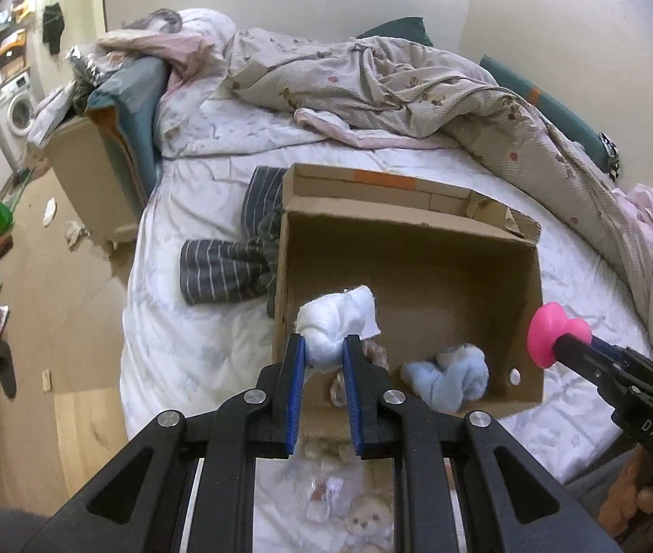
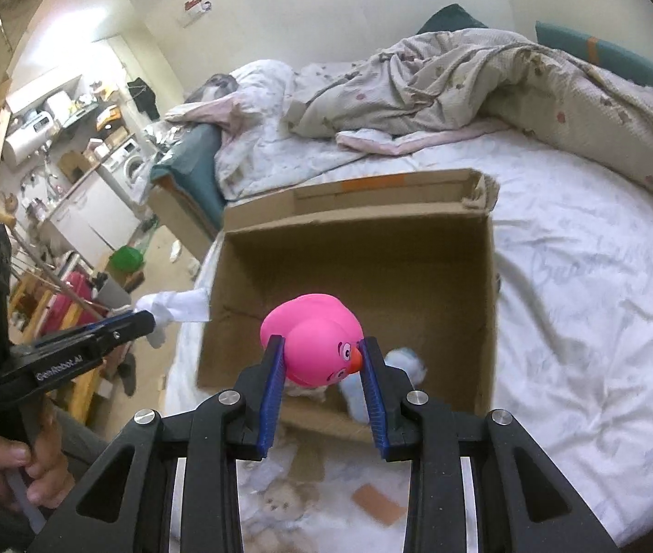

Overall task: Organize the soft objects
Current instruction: 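Carry the white cloth and pink duck into the box and open both tools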

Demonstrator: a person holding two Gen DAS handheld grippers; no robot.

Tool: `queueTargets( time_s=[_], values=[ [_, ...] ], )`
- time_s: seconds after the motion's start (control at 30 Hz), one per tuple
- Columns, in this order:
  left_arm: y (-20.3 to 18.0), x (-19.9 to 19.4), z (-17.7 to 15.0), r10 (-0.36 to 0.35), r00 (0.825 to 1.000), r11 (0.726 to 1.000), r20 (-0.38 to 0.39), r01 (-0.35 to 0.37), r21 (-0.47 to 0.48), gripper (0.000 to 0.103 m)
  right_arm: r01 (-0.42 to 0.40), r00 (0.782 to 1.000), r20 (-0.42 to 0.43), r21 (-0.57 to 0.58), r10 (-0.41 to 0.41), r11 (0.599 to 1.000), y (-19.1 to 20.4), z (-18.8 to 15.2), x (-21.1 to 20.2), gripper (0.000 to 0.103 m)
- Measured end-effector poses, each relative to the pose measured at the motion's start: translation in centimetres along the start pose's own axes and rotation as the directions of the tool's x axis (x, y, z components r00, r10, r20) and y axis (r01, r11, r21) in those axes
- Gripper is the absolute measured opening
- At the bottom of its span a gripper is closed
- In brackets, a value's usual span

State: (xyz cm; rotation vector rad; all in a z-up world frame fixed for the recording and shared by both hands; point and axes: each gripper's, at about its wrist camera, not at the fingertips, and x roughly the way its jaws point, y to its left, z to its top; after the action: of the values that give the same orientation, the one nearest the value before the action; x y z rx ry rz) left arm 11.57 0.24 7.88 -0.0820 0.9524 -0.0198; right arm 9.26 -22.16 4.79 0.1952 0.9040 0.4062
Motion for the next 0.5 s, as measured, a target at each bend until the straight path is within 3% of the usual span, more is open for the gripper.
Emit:
queueTargets(
  time_s=[0.3, 0.5],
  values=[
    [-0.6, 4.8, -0.5, 0.007, 1.000, 0.999, -0.021, -0.006, 0.033, 0.015, 0.052, 0.997, -0.068, 0.083, -0.046, 0.995, -3.1, -0.7, 3.6, 0.034],
    [0.0, 7.1, -1.5, -0.017, 0.997, 1.000, -0.076, 0.017, 0.011, 0.015, 0.111, 0.987, -0.125, 0.105, -0.098, 0.988, -4.4, -1.2, 5.2, 0.034]
  ],
)
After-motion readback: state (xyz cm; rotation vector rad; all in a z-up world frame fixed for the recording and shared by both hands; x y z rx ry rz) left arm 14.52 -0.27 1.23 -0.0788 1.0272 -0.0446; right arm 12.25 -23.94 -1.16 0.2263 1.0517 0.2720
